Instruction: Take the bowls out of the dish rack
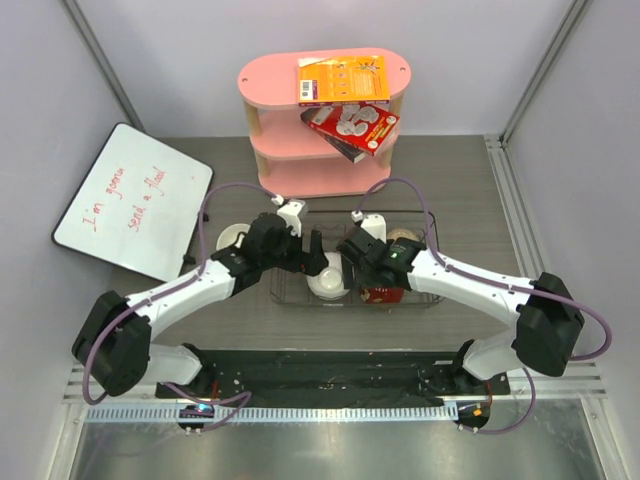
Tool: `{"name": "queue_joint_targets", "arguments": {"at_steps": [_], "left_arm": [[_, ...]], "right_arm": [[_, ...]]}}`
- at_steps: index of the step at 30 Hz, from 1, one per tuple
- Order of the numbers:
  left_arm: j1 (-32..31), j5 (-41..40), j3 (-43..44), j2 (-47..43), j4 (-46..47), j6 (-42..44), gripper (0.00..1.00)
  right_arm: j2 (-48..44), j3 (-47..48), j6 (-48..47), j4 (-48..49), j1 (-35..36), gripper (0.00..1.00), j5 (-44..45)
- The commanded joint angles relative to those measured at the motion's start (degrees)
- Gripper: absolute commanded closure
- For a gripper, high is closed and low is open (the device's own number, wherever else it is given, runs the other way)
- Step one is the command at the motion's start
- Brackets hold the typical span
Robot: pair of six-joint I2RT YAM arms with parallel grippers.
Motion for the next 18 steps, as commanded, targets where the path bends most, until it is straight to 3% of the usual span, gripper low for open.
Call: {"name": "queue_joint_targets", "arguments": {"at_steps": [1, 8, 18], "left_arm": [[0.0, 3.0, -2.5, 2.1, 6.4, -2.3, 0.05], [0.0, 6.7, -2.5, 6.6, 8.8, -4.8, 0.06], [0.0, 10.1, -2.8, 7.8, 5.0, -4.9, 0.1]], "right_arm": [[-0.2, -1.1, 2.4, 4.7, 0.2, 0.23, -0.3], [-2.3, -2.9, 1.6, 5.4, 0.1, 0.24, -1.0], [-1.6, -2.8, 2.2, 5.3, 0.1, 0.24, -0.9]]}}
